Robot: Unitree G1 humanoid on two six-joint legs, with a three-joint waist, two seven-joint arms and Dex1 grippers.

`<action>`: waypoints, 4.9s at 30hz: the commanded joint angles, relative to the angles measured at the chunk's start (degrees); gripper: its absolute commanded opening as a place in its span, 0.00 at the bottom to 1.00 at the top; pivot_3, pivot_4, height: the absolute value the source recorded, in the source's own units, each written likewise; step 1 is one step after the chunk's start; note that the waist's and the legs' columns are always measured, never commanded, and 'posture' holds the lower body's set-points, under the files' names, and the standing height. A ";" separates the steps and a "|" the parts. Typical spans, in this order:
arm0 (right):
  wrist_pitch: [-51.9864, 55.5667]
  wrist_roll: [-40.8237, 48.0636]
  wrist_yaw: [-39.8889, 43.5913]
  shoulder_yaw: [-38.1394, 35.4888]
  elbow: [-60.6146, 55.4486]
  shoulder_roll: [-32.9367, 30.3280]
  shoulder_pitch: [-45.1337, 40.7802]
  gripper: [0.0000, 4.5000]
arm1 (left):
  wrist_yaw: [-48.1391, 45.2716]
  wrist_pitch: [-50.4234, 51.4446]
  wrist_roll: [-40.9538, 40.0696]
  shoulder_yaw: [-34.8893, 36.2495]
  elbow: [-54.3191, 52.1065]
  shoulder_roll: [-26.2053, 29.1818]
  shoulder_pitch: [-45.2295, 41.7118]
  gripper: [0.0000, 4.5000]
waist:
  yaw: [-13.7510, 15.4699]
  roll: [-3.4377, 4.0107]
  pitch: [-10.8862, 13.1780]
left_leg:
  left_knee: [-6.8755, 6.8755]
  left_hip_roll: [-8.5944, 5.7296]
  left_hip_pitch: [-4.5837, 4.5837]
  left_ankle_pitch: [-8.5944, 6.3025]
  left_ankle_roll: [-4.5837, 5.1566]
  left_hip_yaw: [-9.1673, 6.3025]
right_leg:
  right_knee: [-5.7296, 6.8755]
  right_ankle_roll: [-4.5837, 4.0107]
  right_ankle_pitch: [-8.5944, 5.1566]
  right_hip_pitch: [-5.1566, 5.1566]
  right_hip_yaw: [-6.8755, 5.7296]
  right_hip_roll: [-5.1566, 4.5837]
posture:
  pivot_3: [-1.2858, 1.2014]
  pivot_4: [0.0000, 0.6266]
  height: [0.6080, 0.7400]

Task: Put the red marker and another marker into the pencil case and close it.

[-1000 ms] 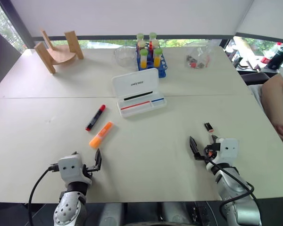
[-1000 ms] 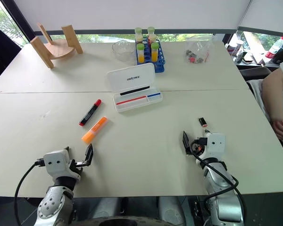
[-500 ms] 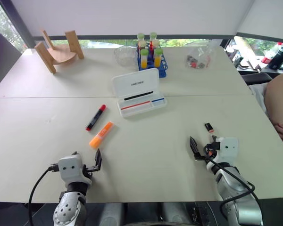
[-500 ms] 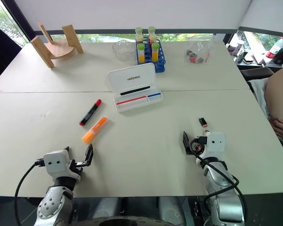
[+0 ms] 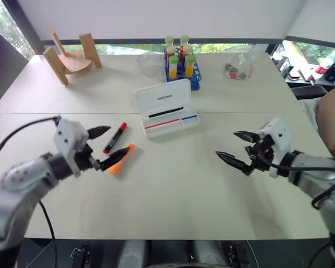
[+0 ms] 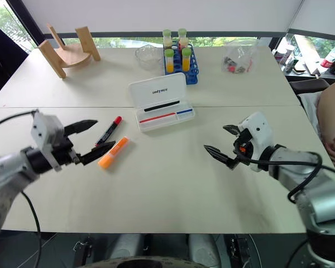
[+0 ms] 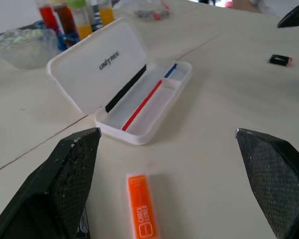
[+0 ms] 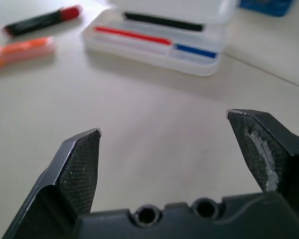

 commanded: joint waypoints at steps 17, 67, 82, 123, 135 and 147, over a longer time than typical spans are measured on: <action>-1.34 4.76 8.44 0.03 1.20 -6.16 -9.57 1.00 | -27.63 -32.40 31.46 -29.43 66.29 -19.67 -42.97 0.99 | -0.07 -0.29 0.25 | 0.97 0.00 -1.29 -0.02 0.07 0.05 | 0.92 0.09 0.02 -1.34 0.13 0.10 | 0.52 0.24 1.00; -3.76 3.94 5.33 3.70 4.22 -5.54 -16.02 1.00 | -24.38 -10.78 34.57 -29.46 22.85 -16.83 -20.18 0.01 | -0.04 -0.26 0.24 | 1.65 -0.01 -1.07 0.07 0.10 0.04 | 1.64 0.27 0.14 -1.08 0.27 0.12 | 0.52 0.24 1.00; -4.47 3.14 6.61 4.93 5.65 -5.31 -17.30 1.00 | -22.77 -5.72 28.50 -25.06 13.41 -11.20 -19.32 0.99 | -0.06 -0.26 0.24 | 1.65 0.01 -1.07 0.07 0.11 0.03 | 1.64 0.27 0.13 -1.10 0.27 0.14 | 0.52 0.24 1.00; -1.00 14.80 15.77 0.43 4.60 -6.41 -18.02 1.00 | -2.95 -0.13 18.54 -2.58 29.84 -9.30 -13.96 0.07 | -0.15 -0.23 0.30 | 1.73 0.02 -1.06 0.06 0.12 0.01 | 1.68 0.26 0.15 -1.09 0.22 0.11 | 0.52 0.24 1.00; -0.66 17.98 18.27 -3.12 4.04 -8.23 -15.28 1.00 | -17.14 12.09 3.69 -6.56 11.95 2.34 -21.09 0.07 | 0.06 -0.21 0.32 | 1.75 -0.02 -1.03 0.06 0.12 0.02 | 1.65 0.27 0.14 -0.97 0.19 -0.03 | 0.52 0.24 1.00; -0.39 18.08 14.50 -5.79 0.36 -9.09 -11.46 1.00 | -17.73 -9.48 26.44 -32.13 36.11 -16.78 -37.62 0.07 | -0.40 -0.25 0.35 | 1.76 -0.01 -1.10 0.01 0.20 0.07 | 1.66 0.26 0.14 -1.13 0.29 0.17 | 0.52 0.24 1.00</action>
